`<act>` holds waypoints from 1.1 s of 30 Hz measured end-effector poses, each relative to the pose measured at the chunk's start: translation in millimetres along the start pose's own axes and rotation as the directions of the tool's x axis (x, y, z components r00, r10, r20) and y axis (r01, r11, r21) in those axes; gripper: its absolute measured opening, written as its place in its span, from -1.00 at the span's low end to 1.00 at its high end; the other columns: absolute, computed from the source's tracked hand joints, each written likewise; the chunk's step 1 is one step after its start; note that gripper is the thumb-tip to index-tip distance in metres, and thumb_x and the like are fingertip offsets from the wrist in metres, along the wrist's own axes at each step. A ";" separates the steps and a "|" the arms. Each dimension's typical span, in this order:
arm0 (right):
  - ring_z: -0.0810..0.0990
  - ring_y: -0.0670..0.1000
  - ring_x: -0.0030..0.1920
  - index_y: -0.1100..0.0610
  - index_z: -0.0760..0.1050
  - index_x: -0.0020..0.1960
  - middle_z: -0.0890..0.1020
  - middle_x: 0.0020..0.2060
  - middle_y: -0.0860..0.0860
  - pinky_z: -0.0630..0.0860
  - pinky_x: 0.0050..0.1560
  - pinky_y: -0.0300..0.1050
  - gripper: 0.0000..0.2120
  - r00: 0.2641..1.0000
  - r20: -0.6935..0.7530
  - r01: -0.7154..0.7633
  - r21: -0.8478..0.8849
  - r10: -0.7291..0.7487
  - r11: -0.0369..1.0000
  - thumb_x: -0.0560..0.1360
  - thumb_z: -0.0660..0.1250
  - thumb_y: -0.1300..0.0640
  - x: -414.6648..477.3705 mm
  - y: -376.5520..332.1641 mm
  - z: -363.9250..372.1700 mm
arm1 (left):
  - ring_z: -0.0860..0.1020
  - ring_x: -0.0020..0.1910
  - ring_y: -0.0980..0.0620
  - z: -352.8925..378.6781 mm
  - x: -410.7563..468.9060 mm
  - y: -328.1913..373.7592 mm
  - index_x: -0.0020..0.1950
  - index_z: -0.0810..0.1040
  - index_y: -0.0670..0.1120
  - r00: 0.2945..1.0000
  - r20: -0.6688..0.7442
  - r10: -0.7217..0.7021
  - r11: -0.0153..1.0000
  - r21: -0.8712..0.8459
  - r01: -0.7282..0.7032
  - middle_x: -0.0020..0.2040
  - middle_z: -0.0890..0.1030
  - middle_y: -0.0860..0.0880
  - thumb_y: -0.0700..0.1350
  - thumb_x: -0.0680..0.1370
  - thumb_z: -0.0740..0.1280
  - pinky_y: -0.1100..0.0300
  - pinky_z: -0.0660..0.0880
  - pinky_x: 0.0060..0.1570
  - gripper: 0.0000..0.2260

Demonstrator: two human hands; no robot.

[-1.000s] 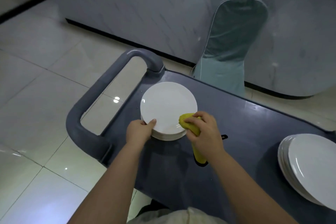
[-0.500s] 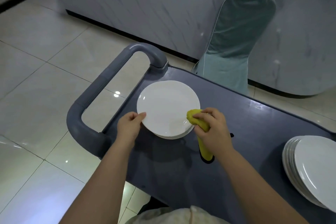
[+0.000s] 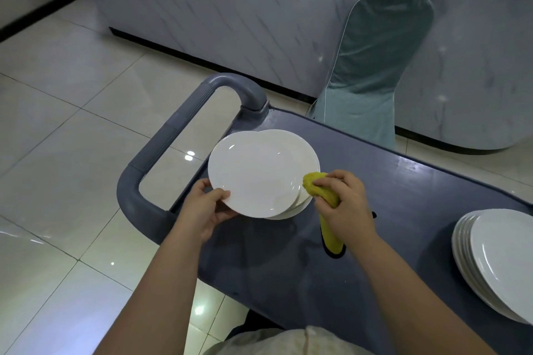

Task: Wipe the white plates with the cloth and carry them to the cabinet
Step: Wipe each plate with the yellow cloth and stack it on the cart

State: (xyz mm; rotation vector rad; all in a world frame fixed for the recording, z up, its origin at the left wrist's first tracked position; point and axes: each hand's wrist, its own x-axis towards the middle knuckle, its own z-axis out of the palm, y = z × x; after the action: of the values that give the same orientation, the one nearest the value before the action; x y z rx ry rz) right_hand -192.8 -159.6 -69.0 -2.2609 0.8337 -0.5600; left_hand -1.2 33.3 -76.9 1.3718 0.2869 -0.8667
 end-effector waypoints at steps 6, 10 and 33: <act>0.33 -0.12 0.17 0.01 0.63 0.07 0.39 0.07 -0.19 0.30 0.15 -0.20 -0.76 1.000 -0.010 -0.028 0.033 0.028 0.999 0.43 0.44 0.23 -6.3 -3.8 -4.3 | 0.63 -0.14 -0.09 10.7 -26.3 68.9 0.11 0.47 -0.12 0.993 0.092 0.074 0.969 0.230 -0.093 0.04 0.60 -0.15 -0.35 0.53 0.29 0.10 0.59 -0.40 -0.79; 0.32 -0.14 0.18 -0.03 0.62 0.08 0.37 0.08 -0.23 0.25 0.15 -0.32 -0.75 1.000 -0.025 -0.012 0.040 0.013 0.999 0.43 0.45 0.20 -12.0 -8.2 -5.0 | 0.66 -0.22 -0.02 31.8 -37.3 102.2 0.12 0.50 -0.13 0.978 0.158 0.138 0.910 0.369 -0.188 -0.02 0.64 -0.12 -0.33 0.50 0.34 0.12 0.59 -0.39 -0.78; 0.41 0.09 0.25 0.06 0.59 0.21 0.49 0.27 0.03 0.33 0.33 0.01 -0.65 0.965 -0.029 0.262 -0.011 -0.262 0.965 0.43 0.46 0.05 -22.3 -95.0 37.5 | 0.65 0.04 -0.17 14.1 -43.0 -5.3 0.32 0.50 0.05 0.840 0.539 0.071 0.986 -0.165 0.023 0.15 0.63 -0.12 -0.40 0.34 0.30 -0.04 0.61 -0.23 -0.40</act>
State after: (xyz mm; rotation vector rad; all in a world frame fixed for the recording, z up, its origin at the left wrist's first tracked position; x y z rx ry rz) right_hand -148.0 -72.8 -31.9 -2.3913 0.5532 -0.7126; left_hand -37.9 36.3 -49.9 0.9216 -0.1010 -1.1461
